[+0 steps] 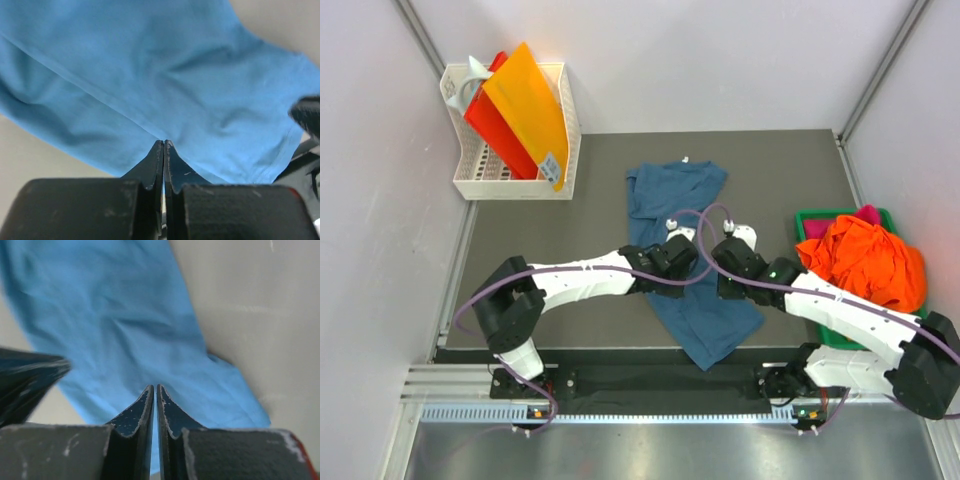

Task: Fold and stack the t-shirts
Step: Rotate the tshirt 90 degrees

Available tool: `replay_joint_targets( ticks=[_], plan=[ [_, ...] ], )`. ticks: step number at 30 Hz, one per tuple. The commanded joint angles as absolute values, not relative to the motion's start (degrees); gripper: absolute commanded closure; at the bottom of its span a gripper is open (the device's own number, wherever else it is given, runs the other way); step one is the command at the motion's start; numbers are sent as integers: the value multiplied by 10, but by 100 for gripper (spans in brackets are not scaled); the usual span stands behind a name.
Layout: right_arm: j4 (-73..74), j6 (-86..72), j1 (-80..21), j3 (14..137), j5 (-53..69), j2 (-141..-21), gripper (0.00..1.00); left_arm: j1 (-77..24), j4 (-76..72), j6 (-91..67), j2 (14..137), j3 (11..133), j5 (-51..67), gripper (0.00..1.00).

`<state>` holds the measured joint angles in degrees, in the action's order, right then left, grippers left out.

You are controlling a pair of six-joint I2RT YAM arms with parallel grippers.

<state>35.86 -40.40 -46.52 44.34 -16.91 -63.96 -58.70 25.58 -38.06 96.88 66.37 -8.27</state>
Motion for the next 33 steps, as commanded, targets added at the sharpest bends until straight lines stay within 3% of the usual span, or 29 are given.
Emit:
replay_joint_targets(
  ticks=[1, 12, 33],
  plan=[
    [341, -446, -471, 426, -182, -624, 93, -624, 222, -381, 965, 662, -55, 98],
    [344, -424, -471, 457, -194, -646, 87, -655, 287, -411, 1043, 637, -69, 97],
    [325, -425, -471, 462, -207, -666, 81, -579, 440, -519, 956, 476, -98, 98]
  ],
)
